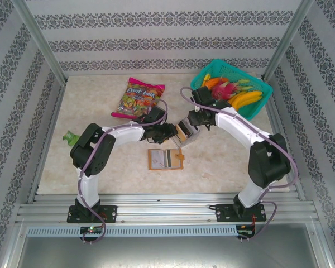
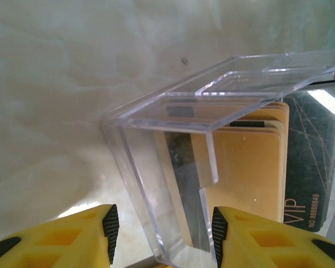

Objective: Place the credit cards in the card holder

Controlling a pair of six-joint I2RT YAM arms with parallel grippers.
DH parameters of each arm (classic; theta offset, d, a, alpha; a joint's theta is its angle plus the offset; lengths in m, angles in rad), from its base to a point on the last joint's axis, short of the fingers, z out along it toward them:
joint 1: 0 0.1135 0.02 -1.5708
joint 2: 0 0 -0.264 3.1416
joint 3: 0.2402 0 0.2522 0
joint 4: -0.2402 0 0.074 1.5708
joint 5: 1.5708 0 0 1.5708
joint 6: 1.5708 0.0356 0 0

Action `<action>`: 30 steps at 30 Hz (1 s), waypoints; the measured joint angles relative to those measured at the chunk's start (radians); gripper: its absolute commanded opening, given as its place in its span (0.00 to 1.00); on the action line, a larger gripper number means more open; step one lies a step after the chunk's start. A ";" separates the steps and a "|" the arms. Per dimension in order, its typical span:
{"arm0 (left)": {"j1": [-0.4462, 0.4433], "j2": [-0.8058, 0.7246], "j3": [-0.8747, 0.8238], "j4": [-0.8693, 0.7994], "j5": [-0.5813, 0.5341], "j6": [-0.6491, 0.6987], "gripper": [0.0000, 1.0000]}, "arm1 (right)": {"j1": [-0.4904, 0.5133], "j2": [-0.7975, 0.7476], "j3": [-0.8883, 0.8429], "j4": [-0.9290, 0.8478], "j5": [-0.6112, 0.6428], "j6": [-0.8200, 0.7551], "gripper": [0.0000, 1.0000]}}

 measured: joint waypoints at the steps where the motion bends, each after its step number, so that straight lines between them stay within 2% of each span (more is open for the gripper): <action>1: 0.002 0.005 0.007 0.000 0.004 -0.002 0.51 | -0.006 0.015 0.008 -0.004 -0.005 -0.003 0.43; 7: 0.006 0.026 0.027 0.023 0.033 -0.015 0.51 | -0.049 0.075 0.036 -0.015 -0.088 0.000 0.46; 12: 0.010 0.036 0.027 0.026 0.044 -0.016 0.47 | -0.079 0.123 0.055 -0.013 -0.196 0.019 0.47; 19: 0.010 0.037 0.027 0.026 0.051 -0.016 0.42 | -0.098 0.156 0.055 -0.010 -0.327 0.057 0.42; 24: 0.010 0.038 0.027 0.026 0.051 -0.016 0.40 | -0.098 0.151 0.051 0.012 -0.387 0.069 0.40; 30: 0.010 0.043 0.027 0.026 0.051 -0.015 0.40 | -0.097 0.145 0.043 0.024 -0.426 0.082 0.41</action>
